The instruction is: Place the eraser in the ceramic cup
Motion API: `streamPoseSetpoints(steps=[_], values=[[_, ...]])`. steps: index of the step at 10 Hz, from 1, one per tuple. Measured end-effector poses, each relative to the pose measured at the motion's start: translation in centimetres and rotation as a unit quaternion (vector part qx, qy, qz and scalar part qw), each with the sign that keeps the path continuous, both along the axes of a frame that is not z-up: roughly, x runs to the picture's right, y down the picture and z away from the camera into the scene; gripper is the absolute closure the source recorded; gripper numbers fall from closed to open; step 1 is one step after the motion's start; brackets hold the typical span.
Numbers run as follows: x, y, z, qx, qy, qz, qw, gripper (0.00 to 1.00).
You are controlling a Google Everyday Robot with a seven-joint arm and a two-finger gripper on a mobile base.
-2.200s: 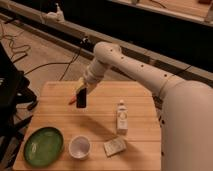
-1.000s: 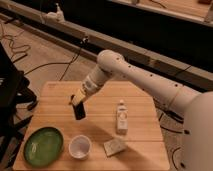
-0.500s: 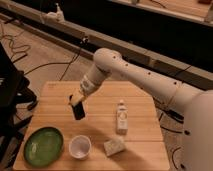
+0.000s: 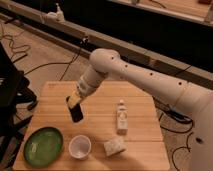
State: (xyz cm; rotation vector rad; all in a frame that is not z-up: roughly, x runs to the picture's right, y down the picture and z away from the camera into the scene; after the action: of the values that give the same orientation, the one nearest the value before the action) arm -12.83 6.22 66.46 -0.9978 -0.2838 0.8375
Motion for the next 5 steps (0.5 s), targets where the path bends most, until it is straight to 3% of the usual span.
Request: streamPoseSetpoints(steps=[5], values=[[-0.3, 3.0, -1.7, -0.014, -0.025, -0.009, 0.9996, 1.0]])
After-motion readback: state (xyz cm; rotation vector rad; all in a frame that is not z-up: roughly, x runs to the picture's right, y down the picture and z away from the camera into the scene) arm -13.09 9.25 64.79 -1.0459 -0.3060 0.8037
